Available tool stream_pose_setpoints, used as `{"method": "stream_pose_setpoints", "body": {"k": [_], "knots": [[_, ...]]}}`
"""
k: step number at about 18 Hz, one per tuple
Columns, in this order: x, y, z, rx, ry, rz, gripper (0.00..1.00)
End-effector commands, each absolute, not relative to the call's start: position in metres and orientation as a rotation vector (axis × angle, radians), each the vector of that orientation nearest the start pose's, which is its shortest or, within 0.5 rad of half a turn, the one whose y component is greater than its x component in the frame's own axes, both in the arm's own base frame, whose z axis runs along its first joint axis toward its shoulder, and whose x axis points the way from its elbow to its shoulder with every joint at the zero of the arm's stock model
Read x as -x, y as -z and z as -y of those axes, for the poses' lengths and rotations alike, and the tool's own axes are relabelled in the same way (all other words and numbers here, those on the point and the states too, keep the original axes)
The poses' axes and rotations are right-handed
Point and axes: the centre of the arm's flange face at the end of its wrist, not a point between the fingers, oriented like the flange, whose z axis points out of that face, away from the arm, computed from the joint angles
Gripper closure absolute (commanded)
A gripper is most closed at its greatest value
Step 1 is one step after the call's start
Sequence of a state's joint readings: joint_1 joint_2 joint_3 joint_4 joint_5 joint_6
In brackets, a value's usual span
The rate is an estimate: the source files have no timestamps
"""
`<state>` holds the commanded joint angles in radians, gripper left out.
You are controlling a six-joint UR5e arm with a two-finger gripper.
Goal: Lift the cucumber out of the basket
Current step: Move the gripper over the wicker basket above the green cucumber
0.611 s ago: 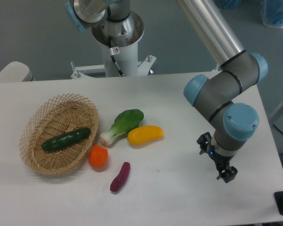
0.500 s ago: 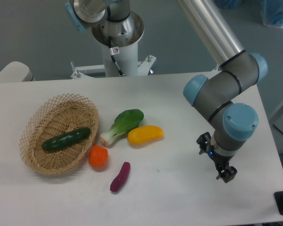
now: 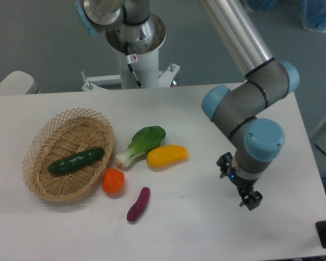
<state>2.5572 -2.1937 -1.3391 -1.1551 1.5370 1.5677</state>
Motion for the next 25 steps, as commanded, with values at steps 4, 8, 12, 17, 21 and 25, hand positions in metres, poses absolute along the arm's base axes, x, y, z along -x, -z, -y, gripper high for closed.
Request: {"method": "stream_pose_setpoints", "body": {"k": [4,8,12,17,21,25], "knots": [[0.475,-0.266,-0.503,2.966,0.027,-0.897,0.00],[0.425,-0.276,-0.509,2.969,0.047,-0.883,0.00],[0.363,-0.282,-0.513,2.953,0.085,-0.919,0.00],[0.282,-0.295,-0.524,2.944,0.114,-0.900,0.00],[0.225,-0.296,-0.543,2.951,0.124,-0.896,0.00],[0.173,-0.285,-0.563,2.997,0.151,-0.821,0.00]]}}
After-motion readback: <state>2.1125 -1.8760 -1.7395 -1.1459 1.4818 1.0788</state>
